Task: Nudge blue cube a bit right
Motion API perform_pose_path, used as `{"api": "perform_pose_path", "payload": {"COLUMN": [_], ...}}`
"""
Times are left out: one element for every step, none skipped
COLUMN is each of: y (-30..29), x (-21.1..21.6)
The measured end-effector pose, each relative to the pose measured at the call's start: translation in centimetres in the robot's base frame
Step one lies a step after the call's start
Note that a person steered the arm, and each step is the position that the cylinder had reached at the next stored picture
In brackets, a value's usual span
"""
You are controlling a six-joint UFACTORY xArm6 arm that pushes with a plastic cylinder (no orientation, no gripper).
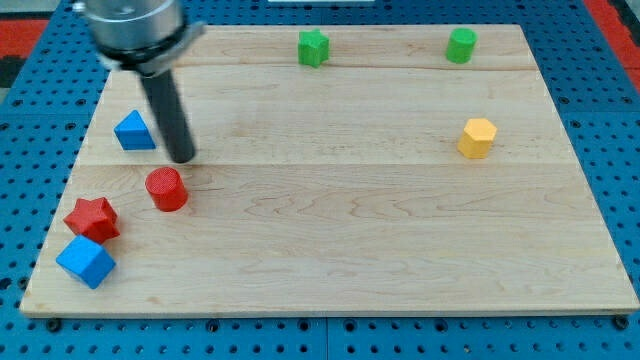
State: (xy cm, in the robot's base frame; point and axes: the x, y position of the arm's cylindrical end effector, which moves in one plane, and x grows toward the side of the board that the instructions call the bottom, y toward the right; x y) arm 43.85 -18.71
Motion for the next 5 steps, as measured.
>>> {"api": "perform_pose_path", "payload": {"y": [-6.1,-11.5,-11.7,-11.7,-9.3], "x": [3.0,4.7,8.4,14.4,15.9]}}
